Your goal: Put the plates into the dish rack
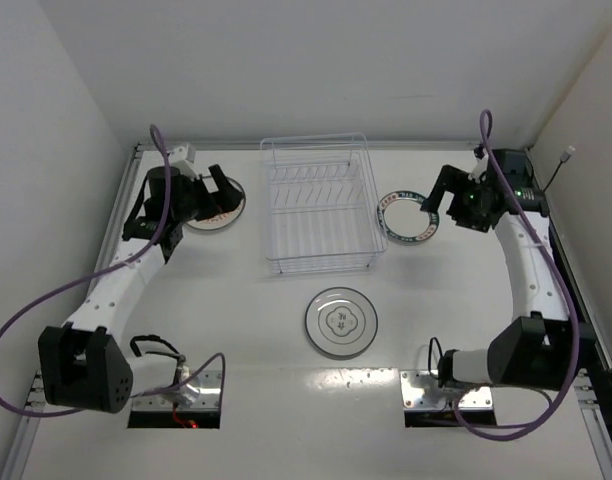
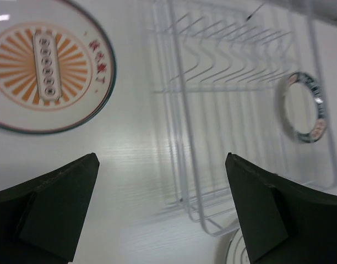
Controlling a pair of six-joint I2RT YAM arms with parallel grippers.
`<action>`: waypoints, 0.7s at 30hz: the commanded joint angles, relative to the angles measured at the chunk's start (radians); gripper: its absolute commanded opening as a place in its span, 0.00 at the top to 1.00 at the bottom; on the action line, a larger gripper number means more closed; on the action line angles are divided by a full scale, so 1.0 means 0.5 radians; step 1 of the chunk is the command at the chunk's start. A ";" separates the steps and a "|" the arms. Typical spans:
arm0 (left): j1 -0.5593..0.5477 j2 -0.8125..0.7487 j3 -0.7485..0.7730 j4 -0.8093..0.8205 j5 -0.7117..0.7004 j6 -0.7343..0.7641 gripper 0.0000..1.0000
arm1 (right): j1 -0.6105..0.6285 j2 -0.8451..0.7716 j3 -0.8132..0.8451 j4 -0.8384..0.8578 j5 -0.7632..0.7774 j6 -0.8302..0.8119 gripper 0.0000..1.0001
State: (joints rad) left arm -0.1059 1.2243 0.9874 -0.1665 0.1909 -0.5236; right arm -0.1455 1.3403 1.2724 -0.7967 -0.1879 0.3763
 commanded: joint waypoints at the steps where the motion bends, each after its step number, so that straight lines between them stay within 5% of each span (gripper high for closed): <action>1: 0.022 0.135 -0.067 -0.087 -0.020 0.139 0.00 | -0.217 0.096 -0.139 0.326 -0.461 0.192 0.01; 5: 0.003 0.195 -0.067 -0.011 0.035 0.118 0.00 | -0.479 0.248 -0.284 0.562 -0.545 0.373 0.01; 8: 0.003 0.227 -0.027 -0.011 0.054 0.099 0.00 | -0.549 0.493 -0.263 0.654 -0.590 0.392 0.12; 9: 0.003 0.251 -0.027 -0.011 0.054 0.099 0.00 | -0.550 0.571 -0.238 0.655 -0.591 0.392 0.20; 15: 0.003 0.269 -0.008 -0.069 -0.050 0.099 0.00 | -0.507 1.123 -0.014 0.657 -0.594 0.401 0.23; 21: 0.003 0.291 0.010 -0.106 -0.115 0.099 0.00 | -0.436 1.301 0.008 0.734 -0.575 0.444 0.36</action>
State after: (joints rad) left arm -0.1032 1.3602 0.9531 -0.2222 0.1581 -0.4831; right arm -0.3882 1.9781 1.2240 -0.4873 -0.4572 0.5770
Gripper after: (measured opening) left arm 1.000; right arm 0.670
